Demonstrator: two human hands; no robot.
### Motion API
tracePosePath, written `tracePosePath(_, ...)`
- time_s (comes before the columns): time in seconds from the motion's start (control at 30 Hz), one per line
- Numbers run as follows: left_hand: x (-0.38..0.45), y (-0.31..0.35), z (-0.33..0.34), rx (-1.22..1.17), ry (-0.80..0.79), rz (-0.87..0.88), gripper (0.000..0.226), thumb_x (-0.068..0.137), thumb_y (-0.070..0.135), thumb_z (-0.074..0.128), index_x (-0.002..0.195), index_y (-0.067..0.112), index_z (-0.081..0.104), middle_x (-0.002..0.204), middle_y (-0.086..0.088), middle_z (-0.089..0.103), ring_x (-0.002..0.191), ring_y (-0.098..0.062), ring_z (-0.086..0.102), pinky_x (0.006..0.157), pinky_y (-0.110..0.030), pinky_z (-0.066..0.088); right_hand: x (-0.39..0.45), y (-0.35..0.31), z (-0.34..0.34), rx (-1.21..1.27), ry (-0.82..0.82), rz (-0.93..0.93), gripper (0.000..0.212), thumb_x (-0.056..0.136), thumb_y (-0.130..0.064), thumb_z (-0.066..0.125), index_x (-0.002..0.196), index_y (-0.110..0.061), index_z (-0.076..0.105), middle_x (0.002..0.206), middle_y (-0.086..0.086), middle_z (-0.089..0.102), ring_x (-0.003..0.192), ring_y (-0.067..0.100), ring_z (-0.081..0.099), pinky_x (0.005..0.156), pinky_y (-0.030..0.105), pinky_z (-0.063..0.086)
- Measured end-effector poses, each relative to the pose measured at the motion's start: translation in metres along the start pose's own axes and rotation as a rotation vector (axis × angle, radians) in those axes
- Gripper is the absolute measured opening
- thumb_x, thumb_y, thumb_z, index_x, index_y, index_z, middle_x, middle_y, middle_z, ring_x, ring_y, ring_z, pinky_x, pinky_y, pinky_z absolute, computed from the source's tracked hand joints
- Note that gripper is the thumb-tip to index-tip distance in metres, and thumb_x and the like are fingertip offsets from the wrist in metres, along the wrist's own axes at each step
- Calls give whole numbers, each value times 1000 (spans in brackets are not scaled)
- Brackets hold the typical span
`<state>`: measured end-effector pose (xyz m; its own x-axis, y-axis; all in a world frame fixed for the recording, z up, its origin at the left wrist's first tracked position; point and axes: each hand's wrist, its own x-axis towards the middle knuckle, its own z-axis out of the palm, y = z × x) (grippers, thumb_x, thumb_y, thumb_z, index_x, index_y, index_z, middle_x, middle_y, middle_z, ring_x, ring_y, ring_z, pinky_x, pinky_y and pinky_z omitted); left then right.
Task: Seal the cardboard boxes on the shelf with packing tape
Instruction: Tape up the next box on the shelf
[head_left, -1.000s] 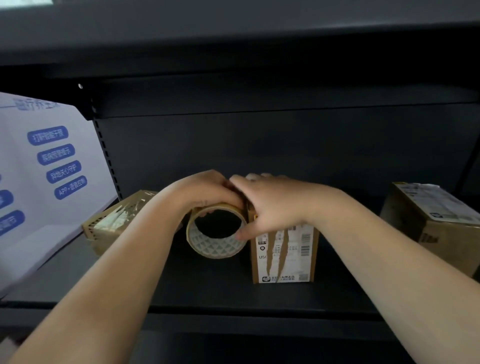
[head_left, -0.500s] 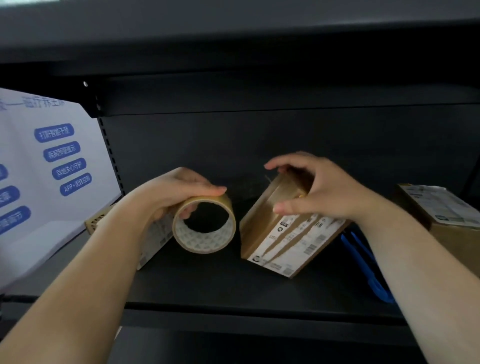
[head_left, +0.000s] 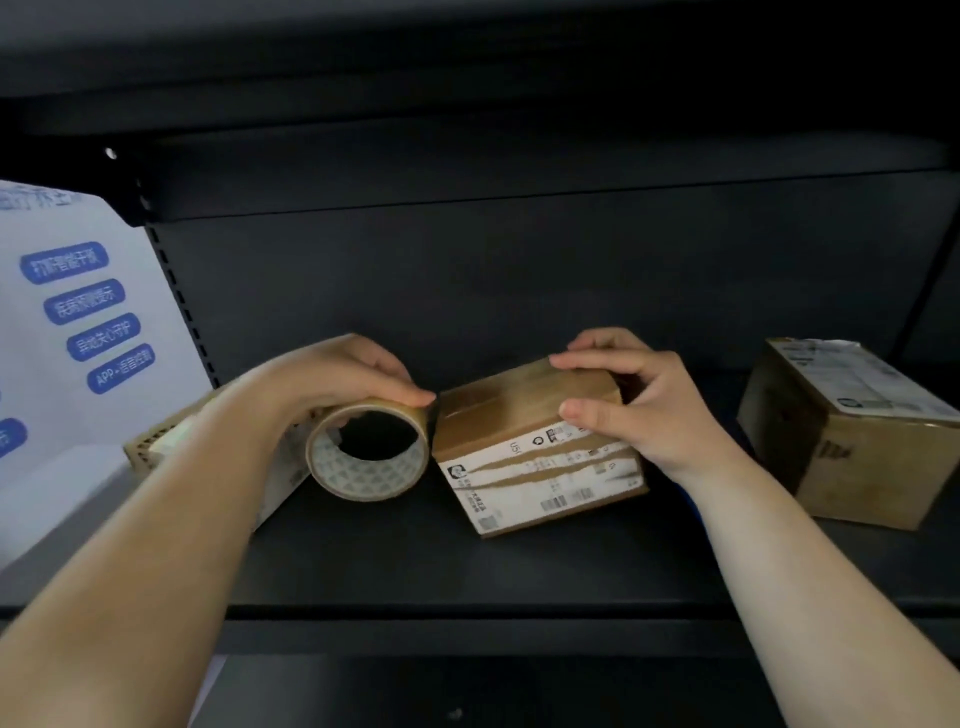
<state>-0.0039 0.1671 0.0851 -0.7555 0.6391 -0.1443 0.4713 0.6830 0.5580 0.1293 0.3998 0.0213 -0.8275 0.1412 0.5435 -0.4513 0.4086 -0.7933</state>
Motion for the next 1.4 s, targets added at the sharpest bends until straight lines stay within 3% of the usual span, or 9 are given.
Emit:
tracePosePath(0.2,20,-1,19,-97,-30,12,13,76,35,70,86,27,73,77,5,70,73,-11,62,76,-35,50,-21,3,-8,-132,-62,126,40,52,-55,80,88,-41,73,112,-17,55,110,-2,52,96,29,45)
tracePosePath(0.3,21,2,19,-61,-52,-1,11,79,35,68,85,27,72,70,6,64,66,-11,56,61,-29,46,-17,-35,-17,-628,-258,229,40,69,-51,70,108,-47,62,130,-25,46,124,-4,37,112,36,25)
tracePosePath(0.43,17,7,19,-56,-70,3,10,81,34,66,80,25,69,57,11,59,59,-7,51,53,-24,39,-5,-71,21,-1210,-539,20,70,83,-61,50,143,-31,30,152,-13,25,143,10,11,116,45,0)
tracePosePath(0.6,12,10,22,-74,-35,22,11,83,32,64,72,30,66,48,17,60,49,3,54,51,-18,37,27,-52,71,-1196,-687,71,110,69,-74,55,149,-18,6,157,3,12,144,24,11,116,49,11)
tracePosePath(0.7,7,-2,25,-177,-34,64,14,79,37,67,76,24,70,48,14,60,44,2,54,45,-13,38,39,-39,78,-1181,-682,56,105,67,-73,58,148,-22,15,148,5,31,132,27,31,107,46,31)
tracePosePath(0.83,-5,-32,17,-600,-175,196,59,47,58,81,80,11,71,44,2,52,38,-7,48,40,-19,41,39,-39,70,-1047,-660,53,100,69,-69,61,147,-37,8,145,0,29,129,24,30,105,42,30)
tracePosePath(1.03,-27,-26,-17,-776,-160,411,40,44,50,87,67,19,74,43,1,58,37,-8,55,45,-20,48,38,-61,52,-533,-498,30,90,69,-47,74,137,-59,15,128,-11,31,122,11,31,100,31,33)
tracePosePath(1.2,-40,-15,-35,-492,271,117,42,35,49,81,66,23,70,76,-6,63,86,-32,58,83,-46,48,32,-60,30,-156,-442,106,78,68,-37,78,127,-63,34,128,-12,38,114,10,49,90,31,50)
tracePosePath(1.4,-34,-5,-17,-311,172,21,30,53,49,70,62,21,73,54,-6,49,42,-11,44,43,-22,38,23,-38,31,26,-356,91,61,57,-48,72,115,-52,55,122,-8,47,108,12,56,84,32,55)
